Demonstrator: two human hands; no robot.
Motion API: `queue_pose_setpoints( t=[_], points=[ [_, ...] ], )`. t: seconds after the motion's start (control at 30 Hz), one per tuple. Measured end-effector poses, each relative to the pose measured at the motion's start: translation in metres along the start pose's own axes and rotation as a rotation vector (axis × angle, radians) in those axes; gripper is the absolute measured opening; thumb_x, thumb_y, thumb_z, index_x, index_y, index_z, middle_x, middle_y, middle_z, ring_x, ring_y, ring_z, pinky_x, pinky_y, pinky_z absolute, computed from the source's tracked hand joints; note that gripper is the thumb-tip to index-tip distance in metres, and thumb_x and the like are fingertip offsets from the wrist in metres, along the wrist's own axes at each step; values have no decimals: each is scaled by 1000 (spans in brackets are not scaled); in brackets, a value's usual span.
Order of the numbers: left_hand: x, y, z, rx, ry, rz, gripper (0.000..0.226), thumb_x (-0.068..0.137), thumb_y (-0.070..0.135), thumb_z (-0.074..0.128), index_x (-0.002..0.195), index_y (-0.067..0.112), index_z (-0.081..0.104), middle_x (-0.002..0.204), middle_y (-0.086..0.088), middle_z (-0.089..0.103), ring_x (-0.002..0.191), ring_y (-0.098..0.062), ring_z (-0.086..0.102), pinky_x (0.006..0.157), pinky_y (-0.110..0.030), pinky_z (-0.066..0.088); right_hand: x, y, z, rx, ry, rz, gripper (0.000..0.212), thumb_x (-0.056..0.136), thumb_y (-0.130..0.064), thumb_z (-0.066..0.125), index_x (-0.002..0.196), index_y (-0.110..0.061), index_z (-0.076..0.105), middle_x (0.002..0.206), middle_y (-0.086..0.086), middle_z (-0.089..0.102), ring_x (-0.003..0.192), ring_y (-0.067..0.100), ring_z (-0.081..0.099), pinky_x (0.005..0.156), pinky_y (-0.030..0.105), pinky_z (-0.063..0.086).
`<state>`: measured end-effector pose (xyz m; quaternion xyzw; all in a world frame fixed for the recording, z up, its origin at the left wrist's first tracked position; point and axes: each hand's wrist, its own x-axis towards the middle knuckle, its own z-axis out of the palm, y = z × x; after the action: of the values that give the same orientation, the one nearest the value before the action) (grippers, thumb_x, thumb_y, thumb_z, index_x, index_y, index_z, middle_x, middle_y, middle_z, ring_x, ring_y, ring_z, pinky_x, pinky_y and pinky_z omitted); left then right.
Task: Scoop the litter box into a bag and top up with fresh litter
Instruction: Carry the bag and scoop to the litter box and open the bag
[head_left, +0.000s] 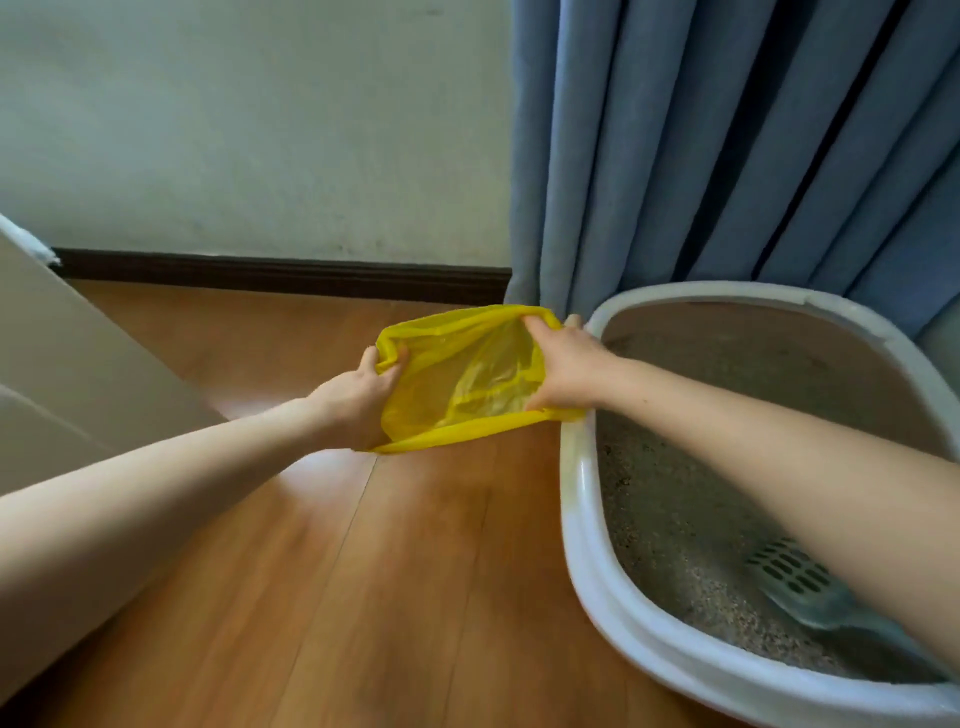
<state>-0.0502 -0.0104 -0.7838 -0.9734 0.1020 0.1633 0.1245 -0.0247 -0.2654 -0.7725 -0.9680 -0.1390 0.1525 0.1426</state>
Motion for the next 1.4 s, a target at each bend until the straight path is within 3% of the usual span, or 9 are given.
queue_pose_setpoints(
  t=[0.33, 0.53, 0.63, 0.77, 0.87, 0.97, 1.03, 1.17, 1.4],
  points=[
    [8, 6, 20, 64, -347, -60, 86, 77, 52, 68, 149, 37, 23, 141, -11, 37, 117, -29, 52, 92, -34, 47, 27, -34, 74, -185, -343, 33, 107, 81, -29, 74, 152, -19, -6, 154, 21, -8, 119, 40, 50, 93, 40, 52],
    [8, 44, -18, 495, 93, 213, 62, 80, 56, 57, 137, 38, 41, 148, -12, 23, 133, -34, 24, 89, -41, 41, 29, -20, 71, -472, -388, -94, 85, 82, -15, 66, 149, -32, 17, 152, 15, 9, 106, 37, 55, 67, 32, 54],
    [13, 60, -12, 98, -38, 514, 34, 80, 27, 64, 114, 25, 64, 122, -7, 52, 114, -27, 48, 86, -34, 45, 34, -17, 65, -550, -347, -217, 82, 81, -11, 67, 147, -37, 25, 147, 12, 19, 119, 35, 46, 75, 35, 49],
    [1, 73, 21, 56, -486, 438, 50, 83, 36, 68, 130, 25, 54, 121, -3, 59, 108, -24, 57, 85, -32, 45, 33, -17, 59, -704, -228, -324, 75, 85, -12, 65, 145, -36, 28, 151, 17, 15, 135, 38, 24, 98, 45, 40],
    [-11, 85, 39, -84, -509, 414, 48, 85, 41, 61, 128, 21, 51, 117, -8, 60, 101, -28, 59, 83, -36, 51, 27, -26, 61, -779, -54, -389, 65, 83, -9, 65, 139, -29, 39, 152, 24, 16, 138, 45, 17, 108, 59, 27],
    [-25, 100, 48, -101, -381, 354, 53, 87, 51, 51, 127, 16, 47, 119, -13, 52, 107, -33, 54, 83, -36, 44, 22, -39, 68, -759, 226, -771, 29, 66, 2, 73, 90, -10, 63, 115, 24, 57, 101, 39, 56, 76, 44, 50],
    [-30, 112, 50, -87, -341, 296, 65, 88, 58, 44, 133, 12, 40, 125, -16, 47, 115, -36, 48, 92, -38, 41, 15, -43, 72, -659, 182, -829, 22, 71, -6, 72, 90, -10, 63, 104, 16, 59, 90, 32, 57, 63, 34, 39],
    [-33, 130, 46, -9, -431, 193, 83, 87, 67, 34, 145, 8, 23, 139, -21, 35, 127, -39, 36, 103, -44, 36, 15, -24, 89, -610, -231, -341, 73, 81, -45, 68, 142, -24, 33, 146, 15, 26, 130, 39, 33, 95, 48, 39],
    [-46, 149, 64, -92, -534, 262, 81, 91, 60, 34, 150, 27, -9, 157, -14, -8, 140, -49, 0, 108, -57, 26, 27, -13, 93, -583, -475, -155, 110, 66, -48, 81, 148, -44, 7, 158, 9, -5, 142, 47, 8, 102, 71, 27]
  ],
)
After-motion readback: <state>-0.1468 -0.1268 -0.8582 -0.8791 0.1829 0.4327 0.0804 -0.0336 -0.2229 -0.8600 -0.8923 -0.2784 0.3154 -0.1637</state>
